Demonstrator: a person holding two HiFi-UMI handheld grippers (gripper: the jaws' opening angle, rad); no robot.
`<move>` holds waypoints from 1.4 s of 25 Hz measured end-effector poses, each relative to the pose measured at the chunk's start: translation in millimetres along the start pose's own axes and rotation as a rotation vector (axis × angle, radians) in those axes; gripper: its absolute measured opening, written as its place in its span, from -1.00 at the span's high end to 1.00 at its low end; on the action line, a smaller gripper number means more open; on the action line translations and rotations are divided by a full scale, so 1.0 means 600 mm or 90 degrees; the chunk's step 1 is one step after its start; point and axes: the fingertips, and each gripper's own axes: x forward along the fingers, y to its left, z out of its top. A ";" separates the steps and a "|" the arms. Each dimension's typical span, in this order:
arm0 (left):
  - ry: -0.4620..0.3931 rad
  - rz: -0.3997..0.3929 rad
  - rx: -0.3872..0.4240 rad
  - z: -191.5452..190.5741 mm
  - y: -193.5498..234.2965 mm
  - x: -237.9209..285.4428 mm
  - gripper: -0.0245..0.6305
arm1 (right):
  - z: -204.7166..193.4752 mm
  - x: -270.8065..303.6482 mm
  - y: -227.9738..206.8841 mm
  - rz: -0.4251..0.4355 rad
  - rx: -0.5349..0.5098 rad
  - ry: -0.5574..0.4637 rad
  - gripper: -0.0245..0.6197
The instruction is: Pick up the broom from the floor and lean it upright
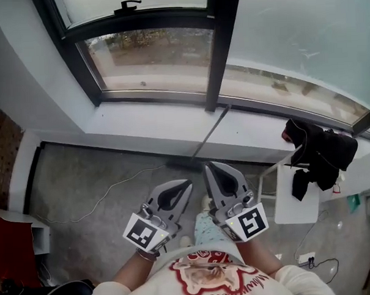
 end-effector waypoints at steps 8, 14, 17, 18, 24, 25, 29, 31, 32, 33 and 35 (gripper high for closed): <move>-0.028 -0.127 -0.001 0.015 -0.167 -0.021 0.87 | 0.095 -0.131 0.074 -0.034 -0.028 -0.012 0.85; -0.037 -0.145 -0.002 0.025 -0.277 -0.021 0.87 | 0.132 -0.248 0.087 -0.039 -0.022 -0.013 0.85; -0.049 -0.143 -0.006 0.017 -0.365 -0.003 0.87 | 0.159 -0.329 0.091 -0.038 -0.006 0.005 0.85; -0.059 -0.139 -0.016 0.019 -0.396 0.005 0.87 | 0.172 -0.359 0.090 -0.039 0.000 0.009 0.85; -0.107 -0.019 -0.118 0.004 -0.507 0.021 0.87 | 0.195 -0.514 0.053 0.039 0.029 0.028 0.85; -0.103 0.004 -0.113 -0.003 -0.516 0.010 0.87 | 0.186 -0.526 0.052 0.054 0.041 0.030 0.85; -0.059 0.079 -0.060 -0.026 -0.545 -0.056 0.87 | 0.163 -0.544 0.069 0.075 0.065 0.044 0.85; -0.037 0.098 -0.038 -0.032 -0.556 -0.082 0.87 | 0.169 -0.551 0.088 0.083 0.061 0.042 0.85; -0.032 0.102 -0.033 -0.034 -0.561 -0.091 0.87 | 0.172 -0.556 0.098 0.087 0.054 0.042 0.85; -0.031 0.104 -0.032 -0.035 -0.567 -0.098 0.87 | 0.176 -0.562 0.107 0.091 0.047 0.041 0.85; -0.032 0.099 -0.030 -0.035 -0.581 -0.108 0.87 | 0.185 -0.577 0.125 0.095 0.040 0.034 0.85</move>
